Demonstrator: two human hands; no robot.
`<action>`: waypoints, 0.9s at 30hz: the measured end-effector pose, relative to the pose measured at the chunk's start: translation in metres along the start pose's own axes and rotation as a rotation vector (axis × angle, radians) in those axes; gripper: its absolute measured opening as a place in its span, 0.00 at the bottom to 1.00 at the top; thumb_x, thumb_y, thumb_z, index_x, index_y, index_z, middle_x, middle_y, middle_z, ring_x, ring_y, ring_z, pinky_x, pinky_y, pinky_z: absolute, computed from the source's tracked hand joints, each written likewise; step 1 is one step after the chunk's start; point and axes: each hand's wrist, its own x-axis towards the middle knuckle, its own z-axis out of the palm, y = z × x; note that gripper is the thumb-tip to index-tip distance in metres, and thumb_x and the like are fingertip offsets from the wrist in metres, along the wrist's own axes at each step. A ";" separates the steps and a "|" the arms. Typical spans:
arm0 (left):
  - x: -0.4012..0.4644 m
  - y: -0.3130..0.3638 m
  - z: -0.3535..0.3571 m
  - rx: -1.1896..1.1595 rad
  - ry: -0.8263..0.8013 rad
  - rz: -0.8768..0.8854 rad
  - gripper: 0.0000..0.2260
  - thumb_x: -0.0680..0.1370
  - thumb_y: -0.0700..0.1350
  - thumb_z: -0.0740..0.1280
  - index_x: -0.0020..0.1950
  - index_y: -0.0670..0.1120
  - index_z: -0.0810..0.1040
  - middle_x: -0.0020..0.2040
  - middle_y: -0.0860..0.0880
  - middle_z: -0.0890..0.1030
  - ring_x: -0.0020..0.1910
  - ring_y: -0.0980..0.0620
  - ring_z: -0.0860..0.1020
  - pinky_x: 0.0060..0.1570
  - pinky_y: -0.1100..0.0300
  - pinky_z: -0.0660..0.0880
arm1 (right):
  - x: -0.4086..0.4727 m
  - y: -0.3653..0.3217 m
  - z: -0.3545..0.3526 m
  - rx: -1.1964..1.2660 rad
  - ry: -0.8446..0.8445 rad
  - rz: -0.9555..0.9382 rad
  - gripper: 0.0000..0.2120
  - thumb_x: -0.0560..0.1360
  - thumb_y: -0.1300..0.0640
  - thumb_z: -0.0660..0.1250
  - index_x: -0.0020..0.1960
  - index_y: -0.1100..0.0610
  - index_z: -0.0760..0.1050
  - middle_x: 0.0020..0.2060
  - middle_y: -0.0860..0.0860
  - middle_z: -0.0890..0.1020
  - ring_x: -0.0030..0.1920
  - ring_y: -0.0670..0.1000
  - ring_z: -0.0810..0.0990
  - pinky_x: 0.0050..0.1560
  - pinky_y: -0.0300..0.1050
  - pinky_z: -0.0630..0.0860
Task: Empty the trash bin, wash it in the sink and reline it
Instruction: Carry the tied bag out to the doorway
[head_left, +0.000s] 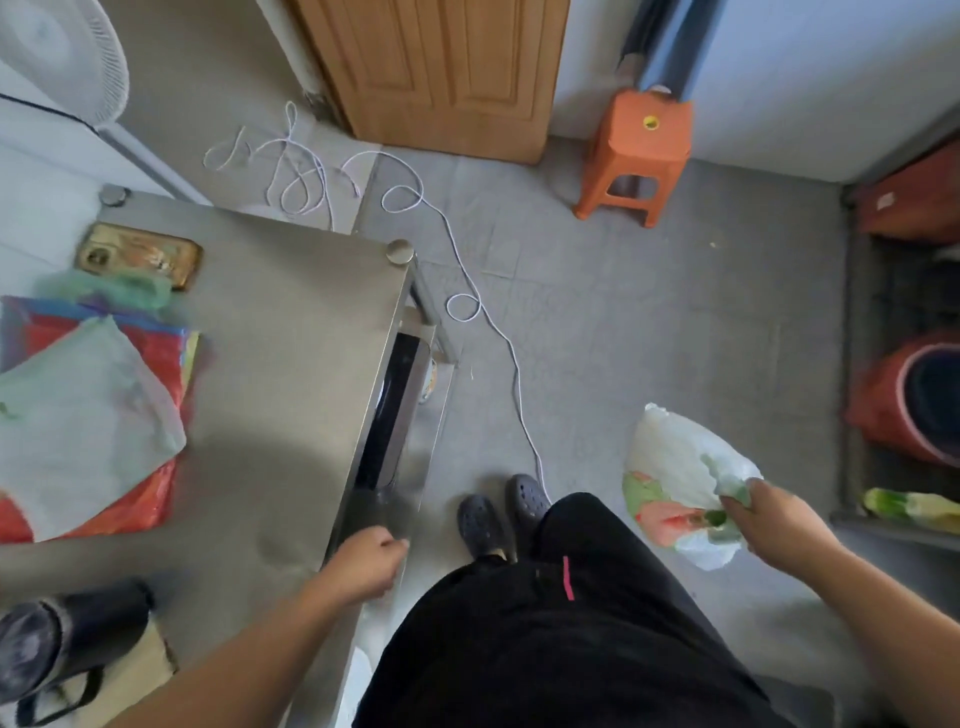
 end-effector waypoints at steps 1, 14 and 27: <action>0.006 0.017 -0.004 -0.010 -0.010 0.022 0.11 0.81 0.46 0.61 0.41 0.43 0.73 0.35 0.47 0.77 0.31 0.51 0.74 0.33 0.62 0.71 | 0.005 -0.001 -0.005 -0.001 0.011 0.006 0.16 0.81 0.45 0.58 0.39 0.54 0.69 0.33 0.52 0.78 0.33 0.51 0.76 0.29 0.44 0.66; 0.084 0.191 -0.054 0.072 -0.037 0.027 0.10 0.80 0.43 0.61 0.39 0.45 0.71 0.38 0.46 0.75 0.33 0.52 0.71 0.35 0.60 0.69 | 0.124 0.004 -0.121 0.019 -0.106 0.067 0.14 0.81 0.48 0.60 0.41 0.55 0.71 0.34 0.51 0.78 0.33 0.54 0.80 0.34 0.45 0.73; 0.134 0.372 -0.106 -0.339 0.094 0.004 0.07 0.78 0.45 0.64 0.45 0.43 0.78 0.42 0.45 0.81 0.36 0.50 0.78 0.36 0.58 0.74 | 0.306 -0.129 -0.346 -0.076 -0.095 -0.105 0.15 0.82 0.49 0.58 0.49 0.60 0.74 0.35 0.58 0.82 0.33 0.57 0.82 0.40 0.46 0.78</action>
